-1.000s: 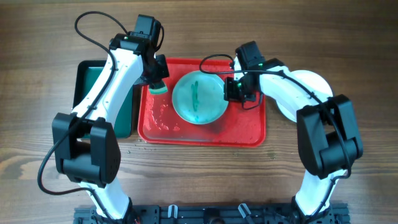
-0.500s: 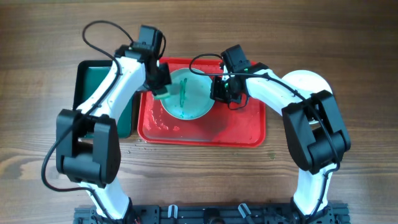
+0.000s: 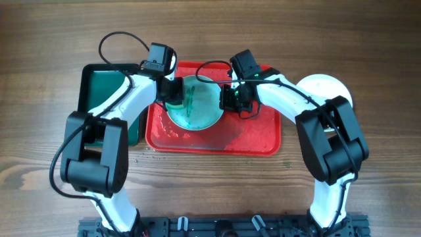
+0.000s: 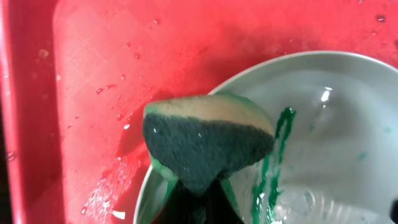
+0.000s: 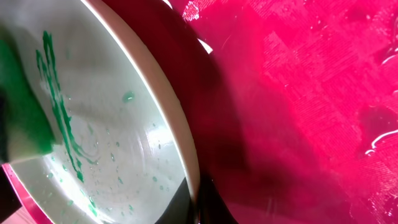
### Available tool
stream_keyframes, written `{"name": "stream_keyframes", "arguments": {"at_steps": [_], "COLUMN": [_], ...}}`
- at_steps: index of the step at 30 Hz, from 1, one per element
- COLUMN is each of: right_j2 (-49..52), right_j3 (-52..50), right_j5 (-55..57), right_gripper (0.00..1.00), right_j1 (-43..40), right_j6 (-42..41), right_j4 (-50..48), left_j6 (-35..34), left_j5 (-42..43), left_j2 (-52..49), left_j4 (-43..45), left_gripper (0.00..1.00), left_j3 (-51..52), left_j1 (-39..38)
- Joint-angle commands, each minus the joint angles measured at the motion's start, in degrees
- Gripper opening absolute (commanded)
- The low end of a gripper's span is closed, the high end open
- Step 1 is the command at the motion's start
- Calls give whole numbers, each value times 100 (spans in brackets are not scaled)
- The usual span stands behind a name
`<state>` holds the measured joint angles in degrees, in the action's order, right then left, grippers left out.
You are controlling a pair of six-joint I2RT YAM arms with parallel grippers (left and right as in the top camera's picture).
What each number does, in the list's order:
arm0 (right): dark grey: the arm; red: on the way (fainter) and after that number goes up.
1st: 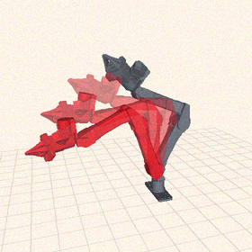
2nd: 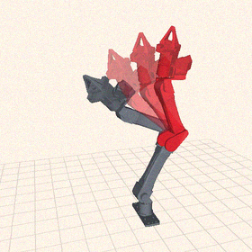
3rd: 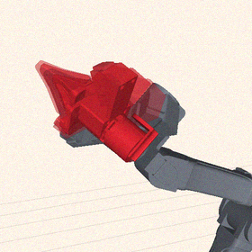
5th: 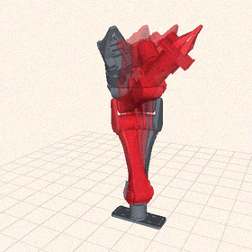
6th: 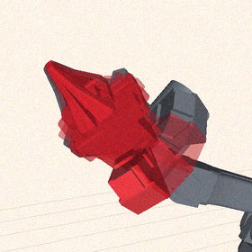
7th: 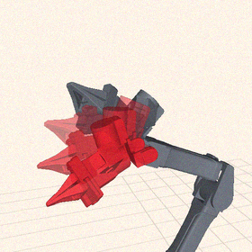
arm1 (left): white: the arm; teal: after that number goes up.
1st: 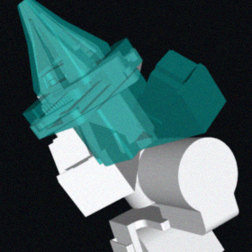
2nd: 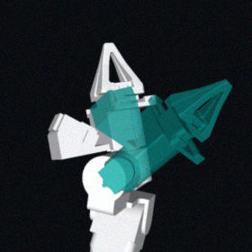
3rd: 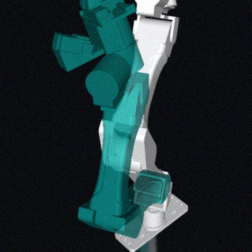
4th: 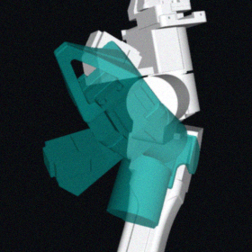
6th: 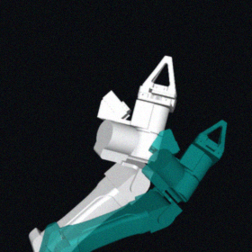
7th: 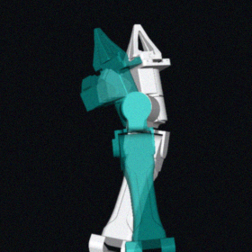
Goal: Clean dirty plates on tray and stack at the side
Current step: 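Scrub the last plate with the sponge while the right gripper holds it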
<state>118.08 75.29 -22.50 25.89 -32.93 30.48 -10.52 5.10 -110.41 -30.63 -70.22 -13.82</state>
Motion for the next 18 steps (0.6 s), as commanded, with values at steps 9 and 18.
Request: {"name": "stream_keyframes", "arguments": {"at_steps": [9, 18], "right_j2": [199, 199], "right_j3": [42, 42], "right_j5": [-203, -203], "right_gripper": [4, 4], "right_j1": [94, 94], "right_j6": [275, 291], "right_j4": [-2, -4], "left_j6": [568, 101], "left_j5": [498, 380], "left_j2": [-452, -452], "left_j4": [-22, 710], "left_gripper": [4, 4], "left_j3": [83, 83], "left_j1": [-981, -986]}}
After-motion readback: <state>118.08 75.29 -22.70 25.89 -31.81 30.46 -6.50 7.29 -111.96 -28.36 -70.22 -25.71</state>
